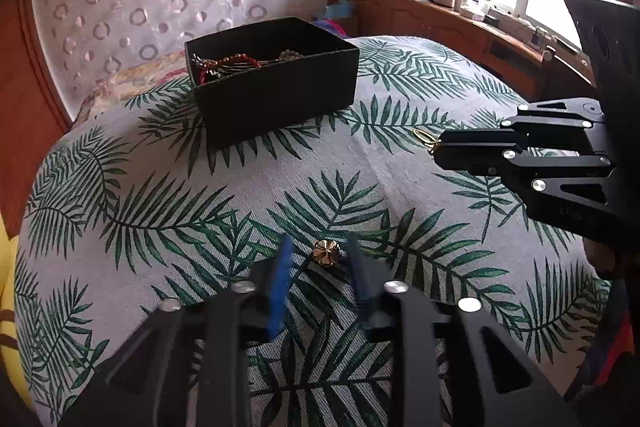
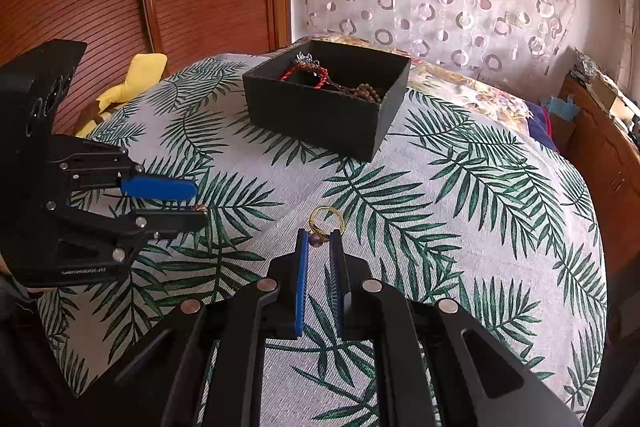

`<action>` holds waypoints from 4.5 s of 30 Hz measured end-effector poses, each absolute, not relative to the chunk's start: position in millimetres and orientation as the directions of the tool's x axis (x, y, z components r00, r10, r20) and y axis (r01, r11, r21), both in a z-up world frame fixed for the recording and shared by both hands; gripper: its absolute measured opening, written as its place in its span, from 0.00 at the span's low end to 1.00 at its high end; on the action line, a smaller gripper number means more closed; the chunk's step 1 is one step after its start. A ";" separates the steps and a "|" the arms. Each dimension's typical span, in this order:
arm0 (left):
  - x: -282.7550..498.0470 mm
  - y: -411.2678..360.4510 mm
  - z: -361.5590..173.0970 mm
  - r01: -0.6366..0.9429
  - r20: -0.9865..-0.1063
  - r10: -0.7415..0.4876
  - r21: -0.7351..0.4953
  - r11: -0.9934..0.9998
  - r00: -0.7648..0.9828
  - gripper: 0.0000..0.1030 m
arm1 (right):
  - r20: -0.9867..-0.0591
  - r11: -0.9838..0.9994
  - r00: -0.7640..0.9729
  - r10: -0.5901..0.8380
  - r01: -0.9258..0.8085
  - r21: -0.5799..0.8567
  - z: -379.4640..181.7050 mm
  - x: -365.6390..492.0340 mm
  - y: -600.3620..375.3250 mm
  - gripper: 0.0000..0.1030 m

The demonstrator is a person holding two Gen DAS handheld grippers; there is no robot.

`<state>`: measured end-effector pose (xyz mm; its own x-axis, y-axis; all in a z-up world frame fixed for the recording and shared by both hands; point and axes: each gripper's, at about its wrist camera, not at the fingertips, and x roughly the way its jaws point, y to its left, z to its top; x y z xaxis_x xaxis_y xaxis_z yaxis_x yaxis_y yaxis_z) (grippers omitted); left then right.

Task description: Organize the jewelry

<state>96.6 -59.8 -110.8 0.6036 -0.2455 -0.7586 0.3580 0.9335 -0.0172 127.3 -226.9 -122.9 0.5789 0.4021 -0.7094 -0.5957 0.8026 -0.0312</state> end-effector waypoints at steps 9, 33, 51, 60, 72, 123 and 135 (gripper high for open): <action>98.5 -57.6 -102.4 0.357 -0.739 -0.264 -0.033 0.934 0.620 0.14 | -0.694 0.804 0.593 0.408 -0.594 -0.035 -111.6 134.9 -223.6 0.11; 143.1 -38.0 -53.1 0.291 -0.666 -0.218 -0.001 0.957 0.714 0.14 | -0.669 0.817 0.618 0.414 -0.576 -0.027 -78.6 225.0 -184.1 0.12; 188.1 -37.4 -39.7 0.257 -0.657 -0.183 0.017 0.966 0.732 0.14 | -0.662 0.824 0.619 0.423 -0.567 -0.003 -75.1 235.1 -188.8 0.25; 206.7 -42.6 -40.6 0.239 -0.654 -0.172 0.015 0.971 0.737 0.18 | -0.645 0.835 0.636 0.422 -0.551 0.003 -73.8 225.7 -202.2 0.25; 183.3 -34.2 -33.7 0.191 -0.600 -0.139 0.024 0.981 0.788 0.78 | -0.595 0.853 0.679 0.431 -0.521 0.024 -67.8 202.8 -216.3 0.30; 27.8 -10.1 9.4 0.052 -0.436 -0.058 -0.025 0.998 0.898 0.93 | -0.323 0.965 0.910 0.260 -0.254 0.062 -42.4 54.6 -264.0 0.98; 26.2 -8.4 7.9 0.052 -0.436 -0.058 -0.026 0.998 0.898 0.93 | -0.323 0.962 0.906 0.273 -0.266 0.068 -43.5 53.2 -262.4 0.98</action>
